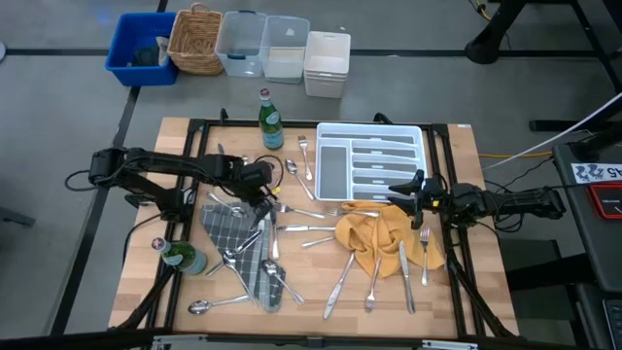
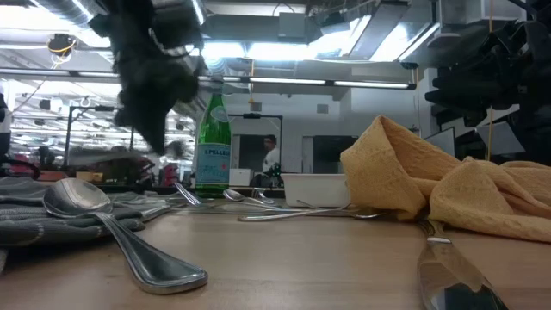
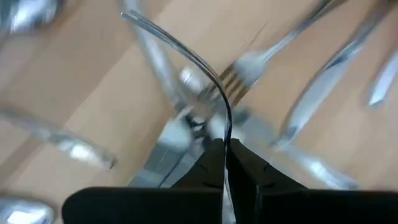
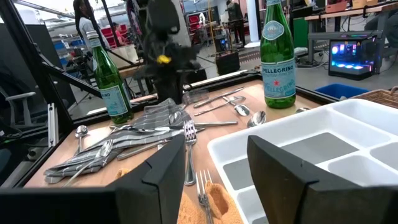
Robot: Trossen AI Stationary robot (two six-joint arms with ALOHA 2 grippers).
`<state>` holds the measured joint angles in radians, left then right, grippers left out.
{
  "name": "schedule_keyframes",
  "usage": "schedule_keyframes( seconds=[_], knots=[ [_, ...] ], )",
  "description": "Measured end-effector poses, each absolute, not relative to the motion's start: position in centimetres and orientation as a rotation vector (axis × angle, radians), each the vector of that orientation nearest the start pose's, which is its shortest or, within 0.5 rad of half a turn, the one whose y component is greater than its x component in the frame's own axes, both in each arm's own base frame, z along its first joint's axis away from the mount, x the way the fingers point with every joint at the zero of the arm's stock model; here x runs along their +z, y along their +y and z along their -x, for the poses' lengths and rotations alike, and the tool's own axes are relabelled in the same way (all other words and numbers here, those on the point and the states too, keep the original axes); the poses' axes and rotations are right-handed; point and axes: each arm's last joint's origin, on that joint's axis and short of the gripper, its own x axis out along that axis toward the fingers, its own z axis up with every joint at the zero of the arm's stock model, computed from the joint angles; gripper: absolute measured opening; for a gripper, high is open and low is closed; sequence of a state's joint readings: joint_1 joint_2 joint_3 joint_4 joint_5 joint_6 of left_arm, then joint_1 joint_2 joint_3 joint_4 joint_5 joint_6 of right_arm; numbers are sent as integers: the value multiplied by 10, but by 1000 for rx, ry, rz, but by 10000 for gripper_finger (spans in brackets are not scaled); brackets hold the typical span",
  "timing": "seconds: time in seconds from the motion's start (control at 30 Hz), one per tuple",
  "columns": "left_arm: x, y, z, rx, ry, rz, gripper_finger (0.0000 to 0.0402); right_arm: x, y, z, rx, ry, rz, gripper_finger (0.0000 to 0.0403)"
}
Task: Sort silverware
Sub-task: Put the silver fork into the cutlery tray
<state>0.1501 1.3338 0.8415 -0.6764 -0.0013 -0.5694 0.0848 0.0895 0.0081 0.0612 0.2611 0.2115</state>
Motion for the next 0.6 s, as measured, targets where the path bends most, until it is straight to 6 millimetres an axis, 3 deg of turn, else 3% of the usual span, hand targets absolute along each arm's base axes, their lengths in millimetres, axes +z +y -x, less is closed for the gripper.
schedule_keyframes(
  seconds=[0.27, 0.6],
  knots=[
    [253, 51, -280, 310, 550, 475, 0, 165, 1, -102, -178, 1, -207, 175],
    [284, 80, -293, 328, 137, 382, 0, 166, 1, -102, -178, -6, -209, 175]
  ],
)
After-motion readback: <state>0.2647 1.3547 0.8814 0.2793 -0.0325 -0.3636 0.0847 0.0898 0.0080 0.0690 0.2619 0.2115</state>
